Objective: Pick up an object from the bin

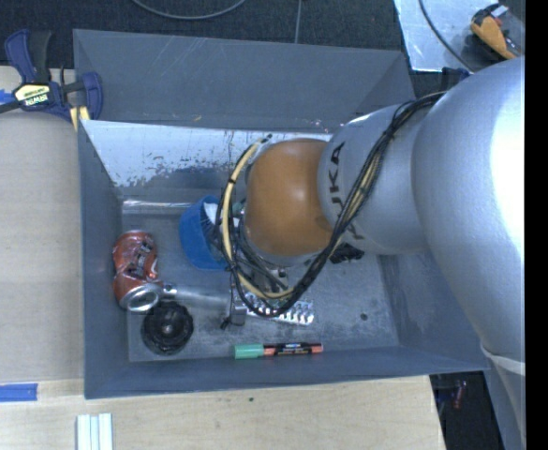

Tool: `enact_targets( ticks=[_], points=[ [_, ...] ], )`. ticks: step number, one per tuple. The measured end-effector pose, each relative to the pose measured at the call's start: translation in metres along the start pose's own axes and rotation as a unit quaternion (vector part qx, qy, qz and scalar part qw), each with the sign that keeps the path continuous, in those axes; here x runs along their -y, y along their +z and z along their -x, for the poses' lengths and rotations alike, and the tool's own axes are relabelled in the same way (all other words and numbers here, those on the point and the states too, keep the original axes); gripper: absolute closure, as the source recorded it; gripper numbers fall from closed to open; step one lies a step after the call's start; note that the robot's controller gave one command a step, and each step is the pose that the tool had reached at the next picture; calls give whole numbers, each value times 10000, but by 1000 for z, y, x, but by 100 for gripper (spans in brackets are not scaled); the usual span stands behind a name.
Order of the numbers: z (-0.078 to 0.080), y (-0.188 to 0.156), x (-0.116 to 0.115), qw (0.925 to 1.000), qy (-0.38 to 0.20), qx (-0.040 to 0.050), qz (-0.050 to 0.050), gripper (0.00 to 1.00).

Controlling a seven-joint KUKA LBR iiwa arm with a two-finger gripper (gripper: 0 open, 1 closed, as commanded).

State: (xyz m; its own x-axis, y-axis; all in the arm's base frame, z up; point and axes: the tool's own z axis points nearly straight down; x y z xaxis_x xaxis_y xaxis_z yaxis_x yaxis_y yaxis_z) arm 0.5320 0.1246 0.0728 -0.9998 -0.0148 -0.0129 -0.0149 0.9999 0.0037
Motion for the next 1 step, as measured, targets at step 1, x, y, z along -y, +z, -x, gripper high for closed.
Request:
enact_targets(
  ticks=[1],
  points=[
    [-7, -83, -2, 10000, 23, 29, 9, 0]
  ],
)
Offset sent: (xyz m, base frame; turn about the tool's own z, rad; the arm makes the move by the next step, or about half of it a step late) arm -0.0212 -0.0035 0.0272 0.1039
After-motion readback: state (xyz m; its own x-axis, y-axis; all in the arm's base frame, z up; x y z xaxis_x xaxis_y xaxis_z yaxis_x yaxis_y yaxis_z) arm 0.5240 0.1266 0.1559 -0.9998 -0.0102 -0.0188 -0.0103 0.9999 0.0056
